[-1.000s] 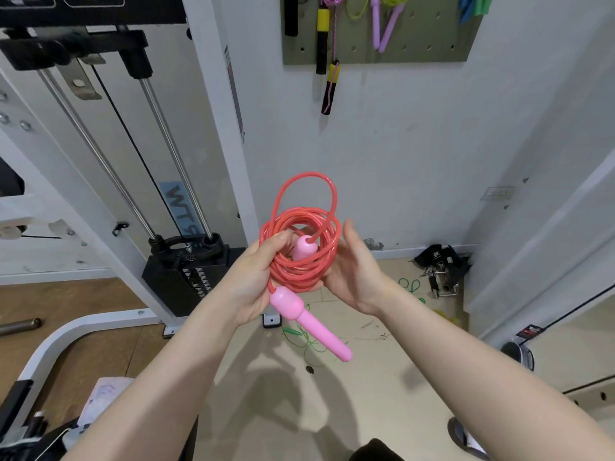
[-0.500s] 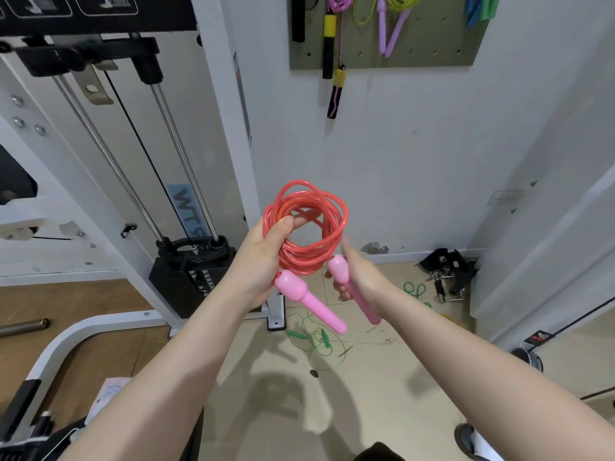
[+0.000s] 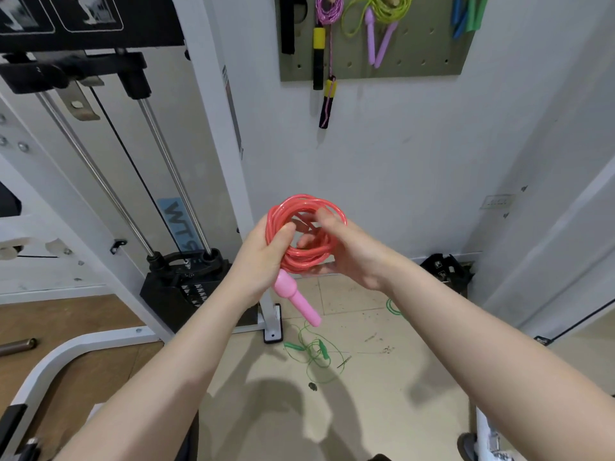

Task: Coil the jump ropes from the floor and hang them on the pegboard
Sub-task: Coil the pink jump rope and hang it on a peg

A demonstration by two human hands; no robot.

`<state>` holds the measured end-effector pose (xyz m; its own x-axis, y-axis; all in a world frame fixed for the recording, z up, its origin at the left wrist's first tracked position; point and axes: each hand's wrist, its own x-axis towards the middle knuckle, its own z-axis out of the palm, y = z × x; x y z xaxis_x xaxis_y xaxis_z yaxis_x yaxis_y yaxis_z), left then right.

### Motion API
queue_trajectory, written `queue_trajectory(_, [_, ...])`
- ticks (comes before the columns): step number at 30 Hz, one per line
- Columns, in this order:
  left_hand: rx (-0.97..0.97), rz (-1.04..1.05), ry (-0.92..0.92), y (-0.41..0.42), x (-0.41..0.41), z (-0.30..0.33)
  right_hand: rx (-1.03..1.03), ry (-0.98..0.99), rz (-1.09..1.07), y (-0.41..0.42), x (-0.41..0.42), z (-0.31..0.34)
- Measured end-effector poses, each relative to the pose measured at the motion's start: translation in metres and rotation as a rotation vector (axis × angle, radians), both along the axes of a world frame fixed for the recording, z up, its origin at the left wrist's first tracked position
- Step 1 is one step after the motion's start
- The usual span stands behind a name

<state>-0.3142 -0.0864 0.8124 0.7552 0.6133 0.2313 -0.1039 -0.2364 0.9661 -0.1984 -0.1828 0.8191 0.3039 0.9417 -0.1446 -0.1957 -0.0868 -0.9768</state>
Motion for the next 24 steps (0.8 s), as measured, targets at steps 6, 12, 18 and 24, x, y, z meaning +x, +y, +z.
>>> queue_trajectory(6, [0.156,0.109,0.096,0.01,0.014,-0.004,-0.075,-0.236,-0.27,0.018,0.015,0.006])
queue_trajectory(12, [-0.219,0.048,0.077,0.015,0.045,-0.006,0.018,-0.044,-0.34,0.025,0.049,-0.001])
queue_trajectory(18, [-0.648,-0.084,-0.032,0.017,0.087,0.001,0.121,-0.066,-0.541,0.041,0.082,-0.011])
queue_trajectory(24, [-0.684,-0.02,-0.071,0.033,0.155,0.003,0.169,-0.057,-0.534,0.062,0.14,-0.012])
